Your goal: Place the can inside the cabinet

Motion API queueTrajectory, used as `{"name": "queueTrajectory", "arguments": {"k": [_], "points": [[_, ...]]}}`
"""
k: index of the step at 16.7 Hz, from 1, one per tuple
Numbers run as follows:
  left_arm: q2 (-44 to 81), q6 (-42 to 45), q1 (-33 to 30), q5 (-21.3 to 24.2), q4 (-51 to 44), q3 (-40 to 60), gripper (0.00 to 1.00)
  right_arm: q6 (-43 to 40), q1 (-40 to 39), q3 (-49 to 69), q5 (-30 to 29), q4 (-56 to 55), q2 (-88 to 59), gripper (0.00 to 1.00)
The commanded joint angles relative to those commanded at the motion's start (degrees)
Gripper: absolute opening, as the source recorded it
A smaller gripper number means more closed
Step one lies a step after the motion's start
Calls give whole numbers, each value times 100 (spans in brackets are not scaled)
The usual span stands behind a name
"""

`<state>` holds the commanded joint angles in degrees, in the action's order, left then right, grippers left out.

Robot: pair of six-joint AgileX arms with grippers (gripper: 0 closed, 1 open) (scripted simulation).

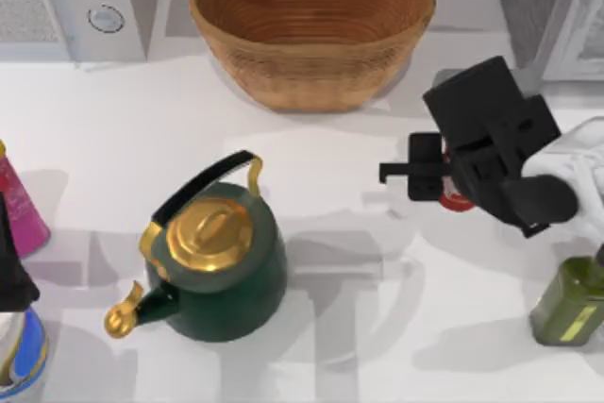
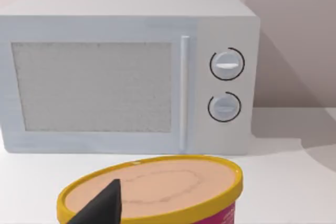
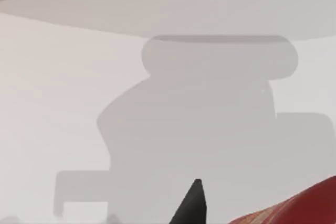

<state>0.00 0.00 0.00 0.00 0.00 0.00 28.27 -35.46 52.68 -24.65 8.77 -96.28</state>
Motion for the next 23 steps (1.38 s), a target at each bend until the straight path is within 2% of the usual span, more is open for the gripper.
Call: {"name": "queueTrajectory", "arguments": {"k": [4, 7, 16, 19, 23], "points": [[0, 0, 0, 0, 0, 0, 100, -21, 16, 742, 17, 1444, 629, 0], [0, 0, 0, 0, 0, 0, 100, -42, 38, 1056, 35, 1937, 950, 0], [0, 0, 0, 0, 0, 0, 100, -271, 154, 845, 66, 1916, 1326, 0], [0, 0, 0, 0, 0, 0, 100, -765, 532, 217, 247, 1740, 2197, 0], [0, 0, 0, 0, 0, 0, 100, -1486, 1343, -949, 734, 1319, 4068, 0]]}}
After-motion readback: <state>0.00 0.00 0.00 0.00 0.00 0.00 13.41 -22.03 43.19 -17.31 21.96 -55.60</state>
